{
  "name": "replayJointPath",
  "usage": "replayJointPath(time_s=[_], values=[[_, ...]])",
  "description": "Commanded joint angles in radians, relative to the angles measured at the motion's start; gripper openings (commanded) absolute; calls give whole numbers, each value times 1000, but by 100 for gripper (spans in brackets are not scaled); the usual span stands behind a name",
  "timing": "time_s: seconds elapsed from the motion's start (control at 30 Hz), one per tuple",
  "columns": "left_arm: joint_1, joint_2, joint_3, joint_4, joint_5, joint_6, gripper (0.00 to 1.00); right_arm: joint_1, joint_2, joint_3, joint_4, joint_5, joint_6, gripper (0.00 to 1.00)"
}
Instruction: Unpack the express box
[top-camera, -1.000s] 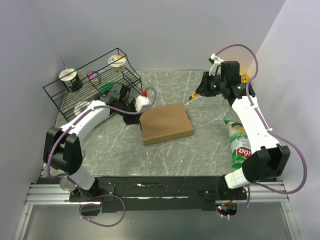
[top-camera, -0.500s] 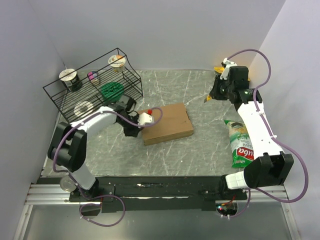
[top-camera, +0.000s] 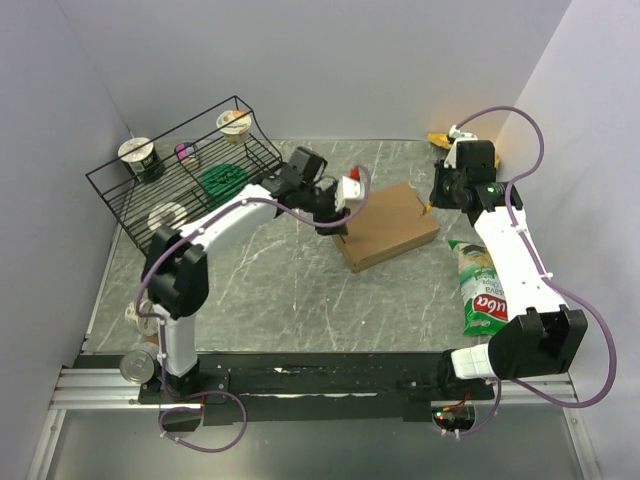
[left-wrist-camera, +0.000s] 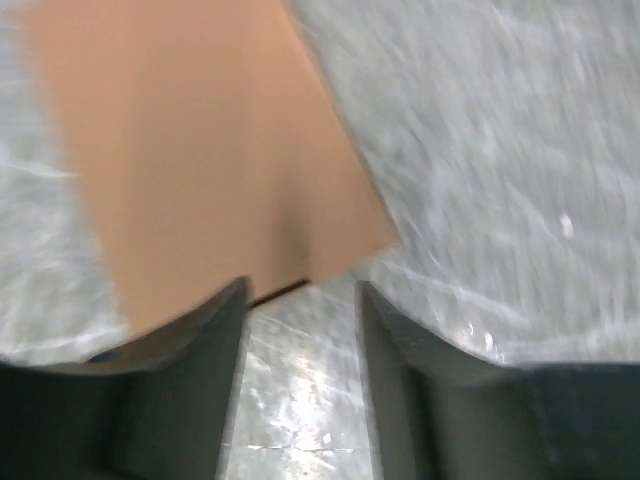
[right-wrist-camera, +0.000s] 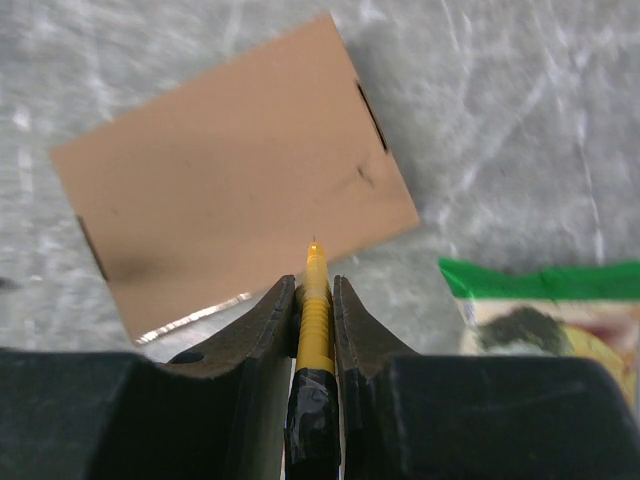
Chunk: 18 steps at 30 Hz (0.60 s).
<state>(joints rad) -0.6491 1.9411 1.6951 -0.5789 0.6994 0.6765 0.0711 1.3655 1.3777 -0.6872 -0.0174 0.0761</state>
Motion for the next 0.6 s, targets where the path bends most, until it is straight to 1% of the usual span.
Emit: replayJointPath(time_s=[0.0,0.03,0.07,0.13,0.2,0.43,0.47,0.57], values=[[57,-58,-55,275,-147,-369,62,-7,-49,-42,-28,123,-1,0],[74,-39,-37,284,-179,-421,64,-7,-51,-49,-32,129,10,0],[113,-16,-13,271,-160,-504,65,-5,-49,-69,-37,135,19,0],[153,73,70,266,-108,-596,66,-11,-49,-86,-40,157,48,0],[203,152,110,299,-68,-737,68,-19,-46,-97,-38,168,60,0],[201,298,210,369,-31,-808,72,-67,-26,-86,-34,175,36,0],[200,327,215,375,-25,-816,72,-97,-14,-82,-34,157,37,0],[203,369,227,402,43,-856,71,-117,3,-71,-32,136,44,0]])
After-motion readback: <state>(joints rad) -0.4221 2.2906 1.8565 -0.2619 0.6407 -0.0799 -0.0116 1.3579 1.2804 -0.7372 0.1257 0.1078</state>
